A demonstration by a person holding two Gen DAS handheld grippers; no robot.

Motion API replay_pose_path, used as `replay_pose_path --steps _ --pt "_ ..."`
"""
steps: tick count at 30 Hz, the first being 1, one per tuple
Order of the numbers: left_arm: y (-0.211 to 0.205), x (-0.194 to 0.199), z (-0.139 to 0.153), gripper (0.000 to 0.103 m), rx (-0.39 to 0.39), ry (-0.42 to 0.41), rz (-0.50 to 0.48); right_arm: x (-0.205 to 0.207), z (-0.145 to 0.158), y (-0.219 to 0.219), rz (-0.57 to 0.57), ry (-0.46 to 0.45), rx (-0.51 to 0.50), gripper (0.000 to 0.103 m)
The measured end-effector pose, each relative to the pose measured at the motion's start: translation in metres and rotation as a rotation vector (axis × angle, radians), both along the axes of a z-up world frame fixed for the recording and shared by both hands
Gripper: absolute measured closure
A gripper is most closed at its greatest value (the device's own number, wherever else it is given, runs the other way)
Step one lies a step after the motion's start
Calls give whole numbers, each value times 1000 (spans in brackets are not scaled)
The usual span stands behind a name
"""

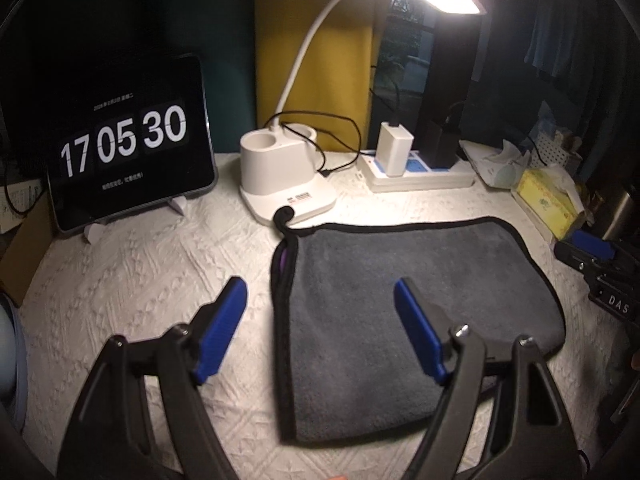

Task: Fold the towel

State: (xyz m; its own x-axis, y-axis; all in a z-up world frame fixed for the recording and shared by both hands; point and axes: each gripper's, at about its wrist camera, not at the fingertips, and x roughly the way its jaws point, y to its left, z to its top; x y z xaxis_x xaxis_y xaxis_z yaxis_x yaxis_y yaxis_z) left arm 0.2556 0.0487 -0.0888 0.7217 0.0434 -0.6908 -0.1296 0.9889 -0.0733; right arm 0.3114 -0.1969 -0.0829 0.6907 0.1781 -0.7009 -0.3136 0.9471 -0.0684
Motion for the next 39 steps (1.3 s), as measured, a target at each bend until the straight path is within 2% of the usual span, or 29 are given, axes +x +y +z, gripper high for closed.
replay_pose_path --steps 11,20,30,39 --pt "-6 -45 22 26 -22 -64 0 -59 39 1 21 -79 38 50" --pt "-15 -84 46 26 12 -135 8 -102 65 -4 26 -138 56 50" --pt "-28 -128 68 26 36 -208 3 -140 75 -8 28 -162 55 50" --pt "-40 -152 72 26 20 -226 -31 -166 80 -9 23 -181 58 50"
